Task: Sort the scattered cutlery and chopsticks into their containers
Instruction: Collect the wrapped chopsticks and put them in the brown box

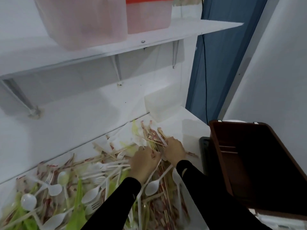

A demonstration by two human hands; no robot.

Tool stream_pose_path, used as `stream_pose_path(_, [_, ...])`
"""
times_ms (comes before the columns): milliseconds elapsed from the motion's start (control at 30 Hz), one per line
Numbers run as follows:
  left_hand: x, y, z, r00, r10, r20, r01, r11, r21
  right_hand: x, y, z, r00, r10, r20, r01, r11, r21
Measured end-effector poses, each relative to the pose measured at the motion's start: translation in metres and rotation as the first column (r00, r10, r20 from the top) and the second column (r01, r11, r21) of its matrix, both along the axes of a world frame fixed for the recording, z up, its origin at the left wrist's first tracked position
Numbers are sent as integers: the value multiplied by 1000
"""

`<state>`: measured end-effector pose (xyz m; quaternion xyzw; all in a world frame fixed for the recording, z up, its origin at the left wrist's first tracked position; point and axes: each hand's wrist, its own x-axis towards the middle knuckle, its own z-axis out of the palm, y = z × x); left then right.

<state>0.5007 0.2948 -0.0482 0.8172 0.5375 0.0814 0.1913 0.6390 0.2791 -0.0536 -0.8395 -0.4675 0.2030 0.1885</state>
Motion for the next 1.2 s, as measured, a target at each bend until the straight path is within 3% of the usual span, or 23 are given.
stream_pose_path(133, [6,16,-11,990,53,-129,-69,989,-127,3,11,-4,998,-16,65,17,1000,-22])
stream_pose_path(267, [1,27,-12,1000,-7,20,10,985,-174,1,17,-3,997,-36,-70,37,999,21])
stream_pose_path(367, [-9,32,-3,987,51,150,-10,964,-264,5,15,8,987,-11,-160,1,998,-61])
stream_pose_path(500, [-24,43,5,982,166,93,-131,943,-307,10,9,22,979,50,-196,-91,974,-208])
stream_pose_path(567, [-33,46,9,957,248,151,-187,924,-334,11,3,28,978,40,-205,-94,961,-261])
stream_pose_path(667, [-44,47,19,863,344,370,-201,905,-374,17,-6,28,972,15,-236,-95,940,-329])
stream_pose_path(767, [-47,48,36,694,354,627,-184,929,-321,18,-11,38,962,-20,-271,-35,980,-198])
stream_pose_path(900, [-39,50,53,483,246,840,-143,969,-202,16,-16,49,874,-29,-486,-8,997,-73])
stream_pose_path(967, [-33,42,56,503,143,852,-163,984,-69,11,-18,53,836,-45,-547,66,998,19])
stream_pose_path(1033, [-27,31,49,543,84,836,-146,989,-5,7,-17,48,856,-28,-516,102,988,116])
stream_pose_path(1200, [-19,12,1,702,63,709,26,993,-114,4,-14,29,862,-81,-500,180,972,153])
